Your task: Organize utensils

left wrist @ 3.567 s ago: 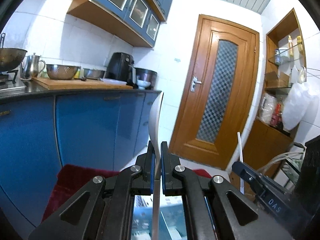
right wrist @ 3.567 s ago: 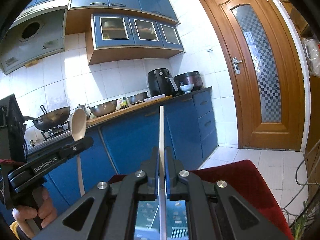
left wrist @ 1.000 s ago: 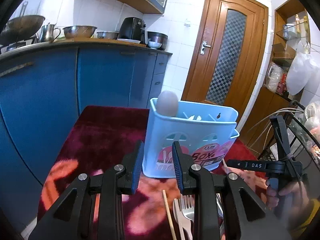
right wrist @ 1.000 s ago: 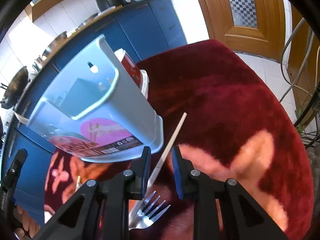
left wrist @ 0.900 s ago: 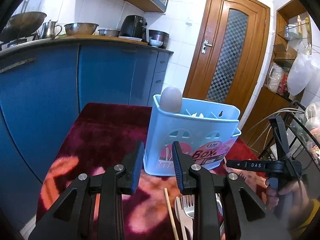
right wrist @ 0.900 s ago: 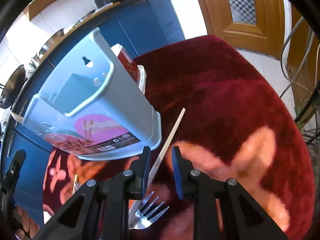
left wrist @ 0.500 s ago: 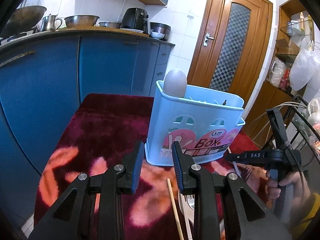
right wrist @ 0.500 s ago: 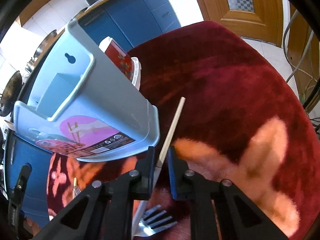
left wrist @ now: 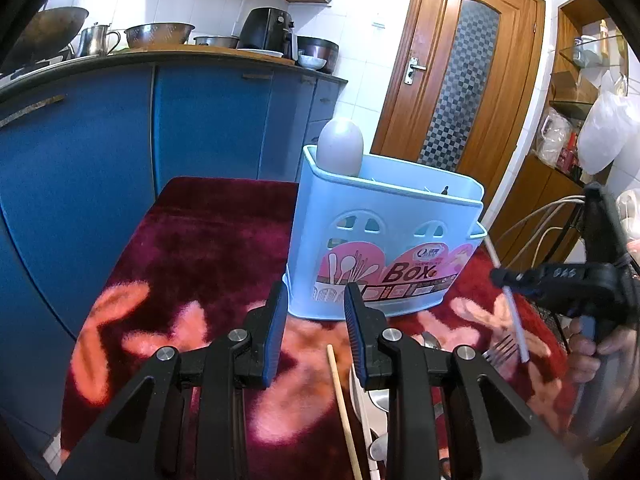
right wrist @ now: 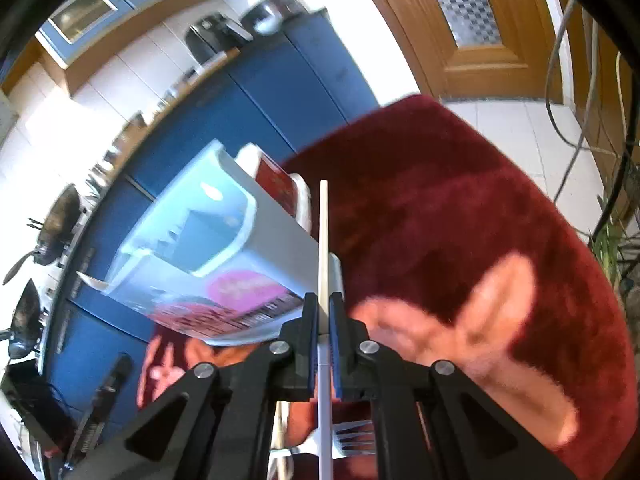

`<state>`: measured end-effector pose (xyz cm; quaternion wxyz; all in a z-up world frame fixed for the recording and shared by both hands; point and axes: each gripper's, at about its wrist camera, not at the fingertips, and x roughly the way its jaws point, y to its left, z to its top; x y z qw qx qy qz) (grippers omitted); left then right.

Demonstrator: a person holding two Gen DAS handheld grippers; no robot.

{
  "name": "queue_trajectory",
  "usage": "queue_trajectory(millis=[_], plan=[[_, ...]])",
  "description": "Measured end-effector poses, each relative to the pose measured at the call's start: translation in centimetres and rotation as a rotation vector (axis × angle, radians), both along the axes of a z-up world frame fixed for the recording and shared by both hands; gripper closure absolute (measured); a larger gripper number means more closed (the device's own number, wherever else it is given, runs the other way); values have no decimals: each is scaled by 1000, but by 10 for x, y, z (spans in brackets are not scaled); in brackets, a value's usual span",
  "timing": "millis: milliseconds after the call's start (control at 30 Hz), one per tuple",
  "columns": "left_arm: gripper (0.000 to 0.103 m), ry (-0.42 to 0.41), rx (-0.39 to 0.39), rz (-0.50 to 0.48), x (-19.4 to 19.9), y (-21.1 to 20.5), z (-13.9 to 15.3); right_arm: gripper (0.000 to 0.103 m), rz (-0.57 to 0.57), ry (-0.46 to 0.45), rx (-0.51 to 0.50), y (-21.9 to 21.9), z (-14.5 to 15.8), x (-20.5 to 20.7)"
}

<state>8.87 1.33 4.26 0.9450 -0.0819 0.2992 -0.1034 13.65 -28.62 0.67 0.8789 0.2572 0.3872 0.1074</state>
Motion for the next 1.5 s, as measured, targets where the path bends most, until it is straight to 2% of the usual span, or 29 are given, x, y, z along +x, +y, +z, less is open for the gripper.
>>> queue_trajectory(millis=[233,433,633,767,900,1100,1333,1500], plan=[[74,11,4,1,1,-2,-1,96,-10,-201,-44,12,40,-13],[74,25,6,2,6,-3,-4,96,-2,-383,-89,30,67,-5],[74,38,11,3,11,-4,-10,96,-7,-529,-206,49,79,6],[74,51,9,7,15,-3,-15,96,-7,-595,-257,64,82,20],[74,66,6,8,20,-2,-20,96,-9,-641,-280,75,78,35],[74,78,0,5,24,-1,-27,96,-15,-694,-373,91,63,47],[74,89,-14,3,27,1,-31,96,11,-705,-410,95,44,42],[74,91,-15,6,28,2,-32,96,37,-681,-421,95,37,37]])
